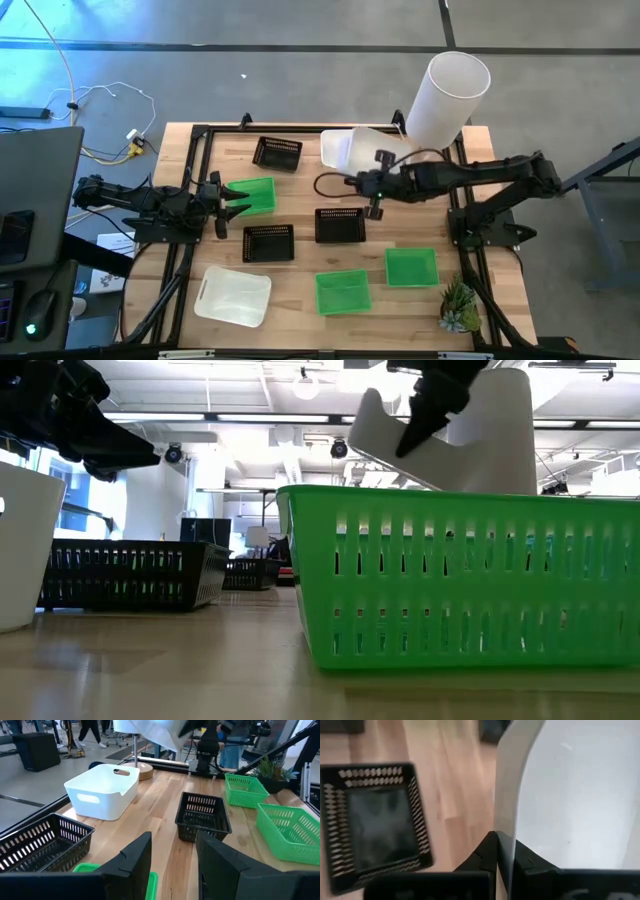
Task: Stack baskets on shelf by color
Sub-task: Stack the middle white bin on the top white bin
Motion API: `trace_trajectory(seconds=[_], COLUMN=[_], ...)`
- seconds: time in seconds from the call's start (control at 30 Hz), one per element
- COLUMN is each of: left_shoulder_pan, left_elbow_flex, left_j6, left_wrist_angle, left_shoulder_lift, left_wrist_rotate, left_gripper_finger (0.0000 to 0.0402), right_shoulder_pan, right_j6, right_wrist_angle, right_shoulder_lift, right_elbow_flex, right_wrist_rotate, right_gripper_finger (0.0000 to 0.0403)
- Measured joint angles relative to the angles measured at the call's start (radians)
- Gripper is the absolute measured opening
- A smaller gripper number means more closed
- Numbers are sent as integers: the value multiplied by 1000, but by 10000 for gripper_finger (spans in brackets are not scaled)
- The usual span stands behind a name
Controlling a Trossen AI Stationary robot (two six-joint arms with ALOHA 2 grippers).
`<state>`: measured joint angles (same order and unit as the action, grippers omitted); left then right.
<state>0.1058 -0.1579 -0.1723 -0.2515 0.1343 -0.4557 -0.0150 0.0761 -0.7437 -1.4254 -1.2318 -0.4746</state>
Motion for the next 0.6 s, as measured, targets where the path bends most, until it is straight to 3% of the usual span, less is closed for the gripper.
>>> trace_trajectory(seconds=[0.3,0.6], left_shoulder_pan=[0,0], left_elbow_flex=[0,0], left_j6=[0,0], left_wrist_angle=[-16,-22], left_shoulder_lift=[0,0], left_wrist_rotate=[0,0], left_gripper_finger=[142,142], right_shoulder_pan=[106,207], right_j6=[413,605], right_wrist_angle=[318,493], right_shoulder_lift=[0,0], right_elbow_flex=[-6,-6], right_wrist_rotate=[-95,-97], right_gripper_finger=[0,0])
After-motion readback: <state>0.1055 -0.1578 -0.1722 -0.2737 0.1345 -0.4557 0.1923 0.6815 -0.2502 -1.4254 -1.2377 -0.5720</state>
